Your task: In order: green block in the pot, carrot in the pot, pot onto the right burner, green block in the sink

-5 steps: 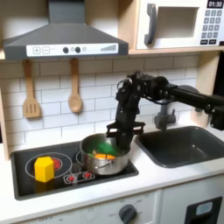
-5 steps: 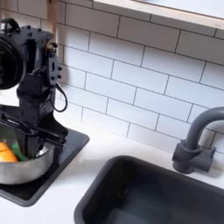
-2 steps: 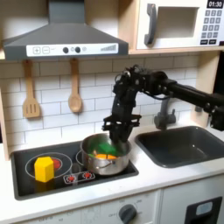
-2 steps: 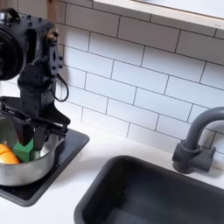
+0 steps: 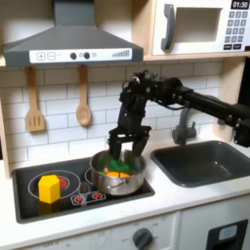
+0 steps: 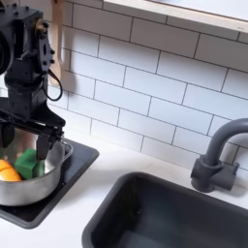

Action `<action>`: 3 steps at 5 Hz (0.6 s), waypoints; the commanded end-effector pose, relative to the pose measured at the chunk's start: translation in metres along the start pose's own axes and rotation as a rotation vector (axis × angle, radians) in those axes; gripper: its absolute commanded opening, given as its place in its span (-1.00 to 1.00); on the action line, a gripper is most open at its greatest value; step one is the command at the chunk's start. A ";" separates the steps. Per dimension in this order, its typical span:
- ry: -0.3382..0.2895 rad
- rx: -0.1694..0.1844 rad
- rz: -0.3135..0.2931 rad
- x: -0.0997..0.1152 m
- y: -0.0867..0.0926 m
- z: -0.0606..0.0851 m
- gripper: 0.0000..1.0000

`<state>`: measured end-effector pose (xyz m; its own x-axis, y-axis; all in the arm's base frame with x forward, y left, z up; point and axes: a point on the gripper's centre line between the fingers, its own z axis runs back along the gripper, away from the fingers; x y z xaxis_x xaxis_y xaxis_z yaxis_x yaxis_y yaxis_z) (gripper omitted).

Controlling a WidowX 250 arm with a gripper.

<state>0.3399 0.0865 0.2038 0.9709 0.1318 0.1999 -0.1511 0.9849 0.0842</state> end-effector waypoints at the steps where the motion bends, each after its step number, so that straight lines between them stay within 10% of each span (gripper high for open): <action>1: 0.017 -0.008 0.007 -0.004 0.006 -0.004 1.00; 3: 0.023 -0.021 0.003 -0.003 0.004 -0.011 1.00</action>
<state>0.3381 0.0929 0.1932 0.9740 0.1390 0.1791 -0.1527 0.9862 0.0645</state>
